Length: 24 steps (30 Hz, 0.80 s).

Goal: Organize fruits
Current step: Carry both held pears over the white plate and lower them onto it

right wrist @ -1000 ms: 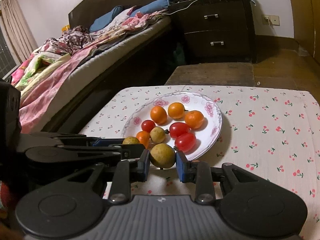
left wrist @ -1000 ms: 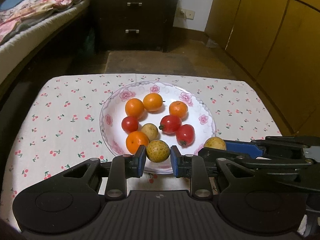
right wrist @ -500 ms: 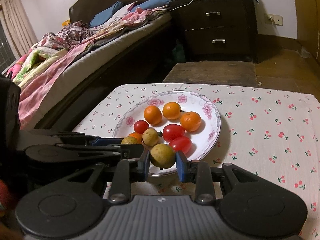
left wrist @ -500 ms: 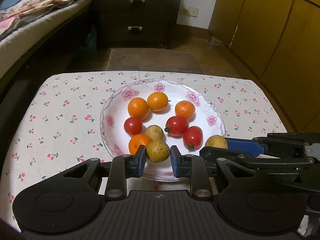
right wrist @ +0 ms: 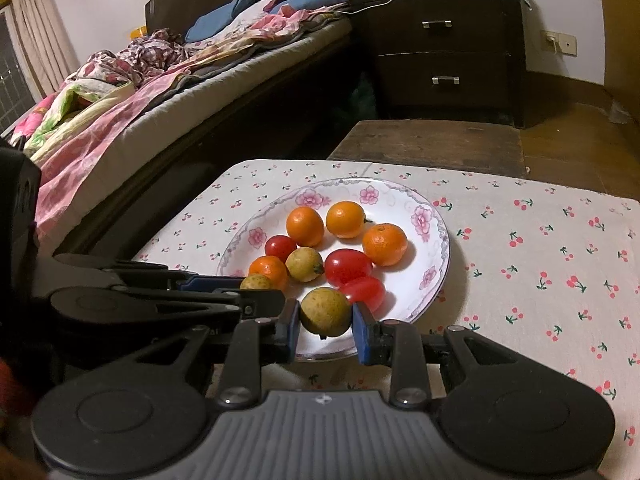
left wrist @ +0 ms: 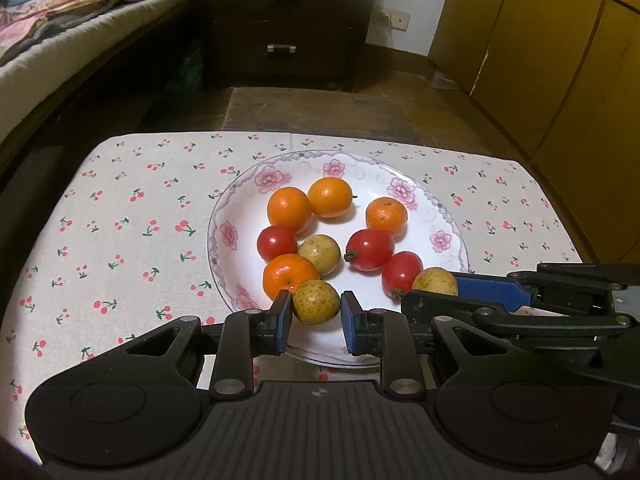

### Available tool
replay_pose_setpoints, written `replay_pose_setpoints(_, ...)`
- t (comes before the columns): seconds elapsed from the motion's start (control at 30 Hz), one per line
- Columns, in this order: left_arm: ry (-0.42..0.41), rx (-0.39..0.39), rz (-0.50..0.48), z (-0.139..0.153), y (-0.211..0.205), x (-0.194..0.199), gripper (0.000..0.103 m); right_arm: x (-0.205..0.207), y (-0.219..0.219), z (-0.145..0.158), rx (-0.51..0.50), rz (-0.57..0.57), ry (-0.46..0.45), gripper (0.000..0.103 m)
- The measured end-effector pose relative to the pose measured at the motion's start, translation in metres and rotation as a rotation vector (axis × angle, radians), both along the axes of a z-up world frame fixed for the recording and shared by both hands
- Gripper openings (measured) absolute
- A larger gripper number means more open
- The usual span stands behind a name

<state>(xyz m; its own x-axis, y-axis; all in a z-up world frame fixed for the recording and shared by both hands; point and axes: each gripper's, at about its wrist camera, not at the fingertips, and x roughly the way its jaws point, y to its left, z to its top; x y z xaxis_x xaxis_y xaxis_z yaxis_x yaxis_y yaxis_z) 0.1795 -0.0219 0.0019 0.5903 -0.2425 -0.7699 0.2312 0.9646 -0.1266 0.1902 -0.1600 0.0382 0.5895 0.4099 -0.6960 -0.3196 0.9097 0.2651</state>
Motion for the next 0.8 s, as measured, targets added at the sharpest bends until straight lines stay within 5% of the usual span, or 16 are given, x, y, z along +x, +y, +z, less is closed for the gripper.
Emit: replay_pose_setpoints(0.8, -0.001, 0.007, 0.010, -0.0025, 0.0011, 0.0012, 0.038, 0.0044, 0.0017, -0.0041, -0.022, -0.001, 0.004, 0.055)
